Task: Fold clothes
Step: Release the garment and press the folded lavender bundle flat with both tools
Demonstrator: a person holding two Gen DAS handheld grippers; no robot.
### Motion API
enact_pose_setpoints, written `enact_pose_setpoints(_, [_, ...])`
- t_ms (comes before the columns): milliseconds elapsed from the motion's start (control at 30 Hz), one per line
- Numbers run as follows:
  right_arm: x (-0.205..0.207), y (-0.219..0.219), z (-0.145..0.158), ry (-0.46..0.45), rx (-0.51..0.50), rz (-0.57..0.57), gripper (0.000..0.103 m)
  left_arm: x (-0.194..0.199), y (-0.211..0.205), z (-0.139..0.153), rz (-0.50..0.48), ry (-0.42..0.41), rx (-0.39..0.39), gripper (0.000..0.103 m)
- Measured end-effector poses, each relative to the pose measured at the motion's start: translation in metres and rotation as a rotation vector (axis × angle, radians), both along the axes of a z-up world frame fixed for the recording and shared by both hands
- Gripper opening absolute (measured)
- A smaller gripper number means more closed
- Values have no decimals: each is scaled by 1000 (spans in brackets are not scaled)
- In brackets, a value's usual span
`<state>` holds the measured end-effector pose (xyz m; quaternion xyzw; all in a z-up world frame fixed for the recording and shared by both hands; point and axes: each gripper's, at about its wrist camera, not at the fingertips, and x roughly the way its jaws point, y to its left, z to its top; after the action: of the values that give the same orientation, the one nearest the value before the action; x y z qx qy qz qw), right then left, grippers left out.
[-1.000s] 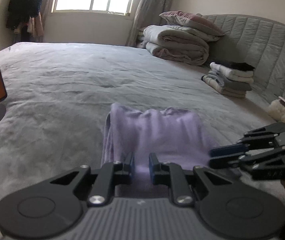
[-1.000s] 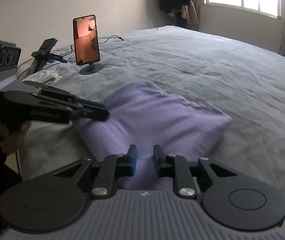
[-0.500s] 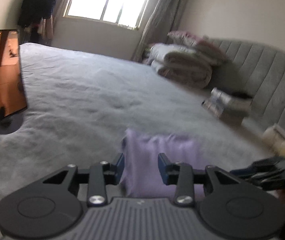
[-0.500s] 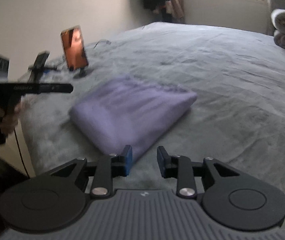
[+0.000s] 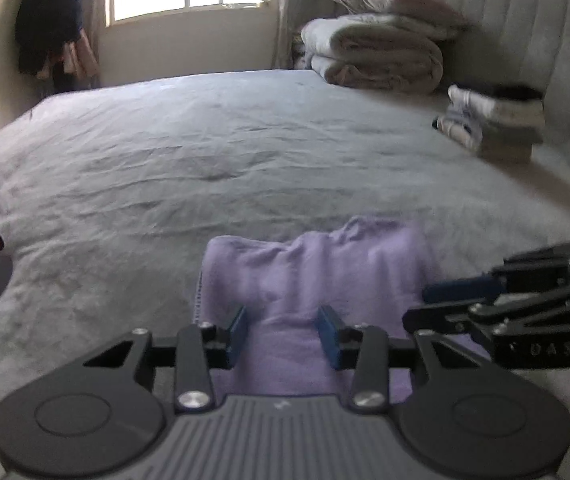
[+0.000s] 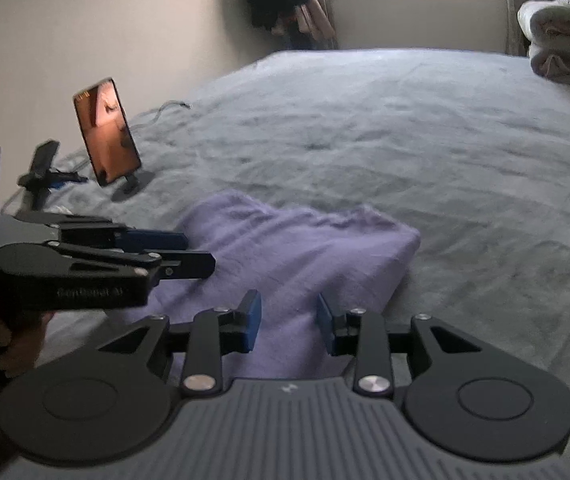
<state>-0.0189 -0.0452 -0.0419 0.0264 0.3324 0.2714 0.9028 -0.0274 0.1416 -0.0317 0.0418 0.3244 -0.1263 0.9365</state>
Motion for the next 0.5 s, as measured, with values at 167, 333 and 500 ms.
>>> enact_pose_setpoints(167, [-2, -8, 0, -7, -11, 12, 35, -7, 5, -2, -6, -13, 23, 41])
enact_pose_setpoints(333, [-6, -18, 0, -7, -15, 15, 36, -16, 17, -2, 13, -12, 25, 41])
enact_pose_setpoints(500, [-5, -30, 0, 17, -17, -23, 40, -16, 26, 1, 58, 14, 22, 45])
